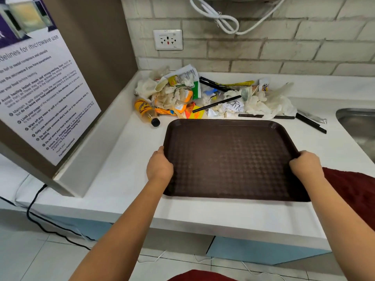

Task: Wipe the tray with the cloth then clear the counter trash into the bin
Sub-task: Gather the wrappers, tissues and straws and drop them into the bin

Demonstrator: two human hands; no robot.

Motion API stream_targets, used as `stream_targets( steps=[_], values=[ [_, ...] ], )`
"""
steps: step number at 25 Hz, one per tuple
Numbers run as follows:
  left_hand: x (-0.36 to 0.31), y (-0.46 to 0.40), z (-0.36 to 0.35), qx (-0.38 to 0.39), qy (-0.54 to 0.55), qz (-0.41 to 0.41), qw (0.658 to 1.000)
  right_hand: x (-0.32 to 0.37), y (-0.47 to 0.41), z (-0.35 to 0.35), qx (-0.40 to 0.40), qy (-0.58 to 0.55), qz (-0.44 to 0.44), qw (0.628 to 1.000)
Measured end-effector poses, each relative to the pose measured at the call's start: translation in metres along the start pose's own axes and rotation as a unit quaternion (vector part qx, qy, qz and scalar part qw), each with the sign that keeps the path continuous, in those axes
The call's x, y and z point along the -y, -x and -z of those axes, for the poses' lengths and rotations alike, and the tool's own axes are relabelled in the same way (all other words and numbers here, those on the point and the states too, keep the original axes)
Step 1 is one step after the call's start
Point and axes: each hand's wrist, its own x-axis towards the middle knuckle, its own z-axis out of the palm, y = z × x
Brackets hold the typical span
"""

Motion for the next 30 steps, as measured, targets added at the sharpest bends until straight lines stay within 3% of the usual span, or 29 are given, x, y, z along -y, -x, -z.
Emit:
stream_targets(
  steps=[6,14,19,23,26,30],
  values=[
    [0.021,0.001,0.038,-0.078,0.035,0.011,0.996,0.012,0.03,0.009,-0.048,-0.054,0.049,0.996],
    [0.085,0.012,0.084,-0.138,-0.07,0.095,0.983,0.048,0.084,-0.026,0.026,-0.103,0.099,0.989],
    [0.105,0.005,0.084,-0.134,-0.081,0.11,0.982,0.057,0.101,-0.047,0.043,-0.042,0.099,0.993],
    [0.112,-0.007,0.074,-0.103,-0.084,0.08,0.988,0.059,0.103,-0.063,0.025,0.029,0.099,0.994],
    [0.113,-0.009,0.06,-0.12,-0.133,0.01,0.984,0.065,0.109,-0.074,0.011,0.032,0.097,0.995],
    [0.109,-0.017,0.045,-0.055,-0.091,-0.075,0.992,0.073,0.113,-0.08,0.001,0.025,0.104,0.994]
  ],
)
